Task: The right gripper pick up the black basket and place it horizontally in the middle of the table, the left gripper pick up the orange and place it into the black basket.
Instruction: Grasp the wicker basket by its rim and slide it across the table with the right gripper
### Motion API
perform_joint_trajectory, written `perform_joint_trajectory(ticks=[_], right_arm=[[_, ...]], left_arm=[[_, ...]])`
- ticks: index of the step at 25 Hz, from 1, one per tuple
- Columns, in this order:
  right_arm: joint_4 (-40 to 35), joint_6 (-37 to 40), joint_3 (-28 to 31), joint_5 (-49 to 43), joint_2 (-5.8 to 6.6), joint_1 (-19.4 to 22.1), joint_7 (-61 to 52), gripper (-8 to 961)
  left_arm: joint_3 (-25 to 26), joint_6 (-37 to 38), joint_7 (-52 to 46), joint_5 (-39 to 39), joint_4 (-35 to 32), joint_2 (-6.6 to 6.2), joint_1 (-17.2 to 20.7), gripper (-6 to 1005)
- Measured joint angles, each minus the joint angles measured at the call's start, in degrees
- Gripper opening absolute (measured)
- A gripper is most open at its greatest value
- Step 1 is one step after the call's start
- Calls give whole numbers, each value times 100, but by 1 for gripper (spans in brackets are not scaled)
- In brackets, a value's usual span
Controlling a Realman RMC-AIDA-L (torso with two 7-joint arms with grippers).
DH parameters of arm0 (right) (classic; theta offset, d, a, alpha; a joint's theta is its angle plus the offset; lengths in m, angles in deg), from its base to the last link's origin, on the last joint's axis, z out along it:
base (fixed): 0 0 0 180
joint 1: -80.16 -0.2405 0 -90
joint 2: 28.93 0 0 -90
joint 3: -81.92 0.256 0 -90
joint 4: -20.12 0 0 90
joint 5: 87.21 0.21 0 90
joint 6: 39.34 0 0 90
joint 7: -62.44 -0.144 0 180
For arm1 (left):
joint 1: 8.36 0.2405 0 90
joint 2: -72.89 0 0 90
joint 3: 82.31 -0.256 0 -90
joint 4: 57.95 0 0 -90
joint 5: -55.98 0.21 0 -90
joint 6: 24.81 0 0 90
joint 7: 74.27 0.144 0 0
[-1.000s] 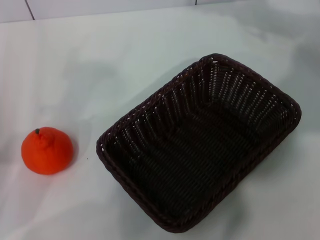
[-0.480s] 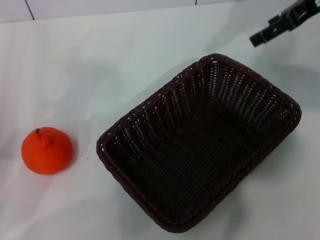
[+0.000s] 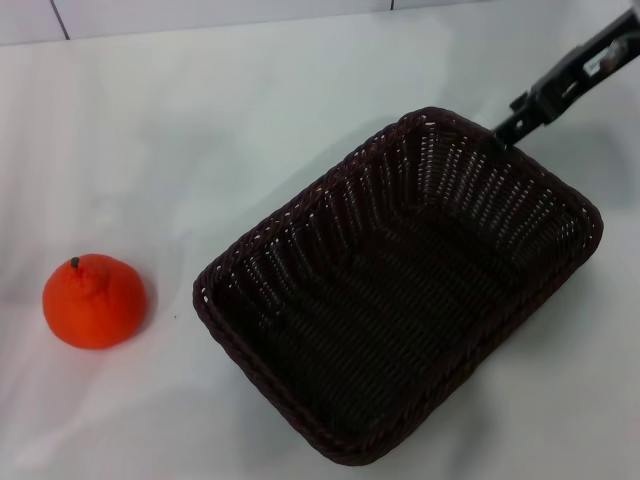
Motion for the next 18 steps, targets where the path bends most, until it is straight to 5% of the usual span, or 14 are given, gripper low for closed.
perform_joint_trajectory(ticks=[7,18], right_arm=[[772,310,-149,-289,-106,-101,93,909],[809,274,-23,-348,-166,-15,183,423]], left_arm=[[-20,0,6,0,-14,0,6,932],[-86,0,20,0,-41,9,-15,932]])
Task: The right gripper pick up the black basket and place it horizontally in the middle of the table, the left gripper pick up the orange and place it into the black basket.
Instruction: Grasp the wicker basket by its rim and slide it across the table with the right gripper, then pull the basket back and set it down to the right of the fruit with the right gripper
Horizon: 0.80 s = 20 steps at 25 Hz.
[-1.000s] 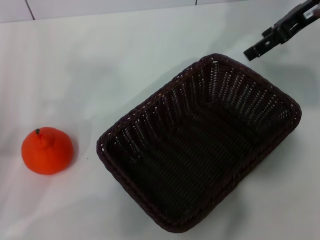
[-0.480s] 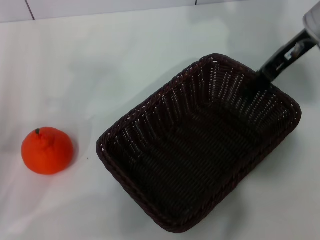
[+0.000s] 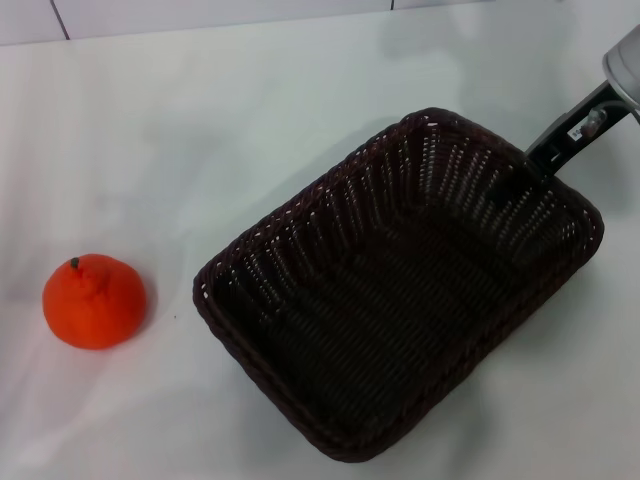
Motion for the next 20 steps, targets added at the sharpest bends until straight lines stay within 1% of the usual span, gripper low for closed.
perform_joint_trajectory(ticks=[3,5,8,11,14,16,17,20], right_arm=[[5,-42,218,6,38,4,-18,188],[7,-143,489,7,75,-10,-48,177],[-18,-312,1212,51,155,-22,-104,160],[69,-406,1983,394,275,58,-173,154],[219,-416,2266,865,361,264,-352,154],[304,-399,2351,1202,362,417,-587,154],[331,-389,2388,1377,344,508,-738,154],[339,-361,2431,1815,246,739,-1008,155]], left_arm=[[-23,9,2,0,-5,4,0,932],[-49,12,3,0,-5,6,0,933],[-58,14,4,0,-5,4,0,933],[-58,15,5,0,-5,3,5,933],[-57,17,5,0,2,1,24,933],[-58,17,2,0,10,0,29,933],[-58,14,-2,0,14,0,29,933],[-65,-1,-19,0,29,-1,17,933]])
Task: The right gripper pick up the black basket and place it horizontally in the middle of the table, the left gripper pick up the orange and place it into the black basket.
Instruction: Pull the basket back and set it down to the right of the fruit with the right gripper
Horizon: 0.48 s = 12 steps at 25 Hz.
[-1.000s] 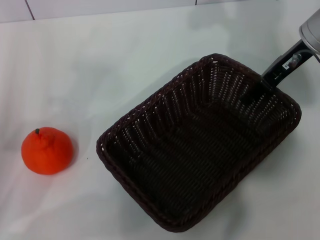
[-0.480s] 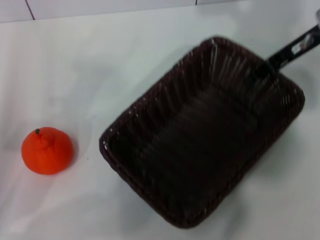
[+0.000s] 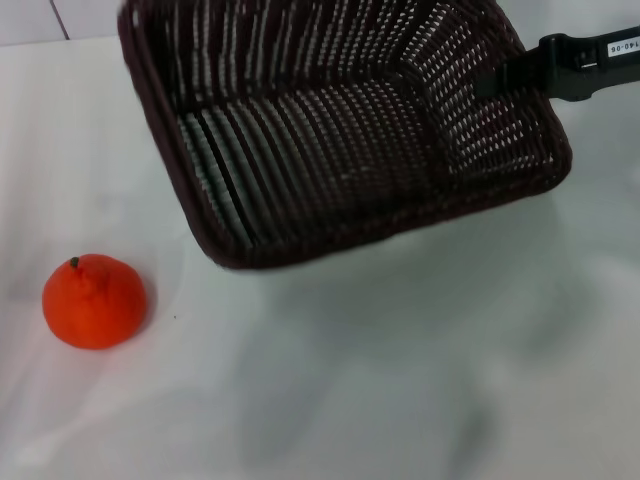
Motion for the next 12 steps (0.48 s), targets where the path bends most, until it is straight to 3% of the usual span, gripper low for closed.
perform_joint_trajectory(ticks=[7,12], right_arm=[[71,432,2,196,-284,207,-264,163],[394,868,-39,183,-344,236,-324,184]], left_arm=[[-73,10,-10,0,72,-15,-47,933],[-81,17,-14,0,82,-17,-58,932]])
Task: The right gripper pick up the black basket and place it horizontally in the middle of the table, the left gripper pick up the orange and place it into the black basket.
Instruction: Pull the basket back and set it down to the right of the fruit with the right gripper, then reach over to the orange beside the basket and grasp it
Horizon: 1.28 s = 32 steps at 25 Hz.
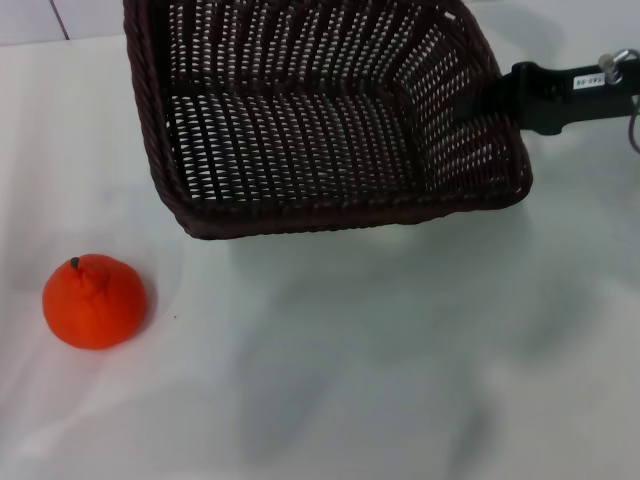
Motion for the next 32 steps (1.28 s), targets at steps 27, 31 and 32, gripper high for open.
perform_joint_trajectory(ticks=[27,31,32], right_arm=[[340,737,628,66,35,78,85,720],[339,1035,783,372,91,149,325,729],[339,1135,781,471,98,159,391,729]], left_arm=[[-288,136,-3,186,177,-80,325,933],[-933,493,-5,606,628,-223,593,925],[-1060,567,8,732,680,-269,650,916]])
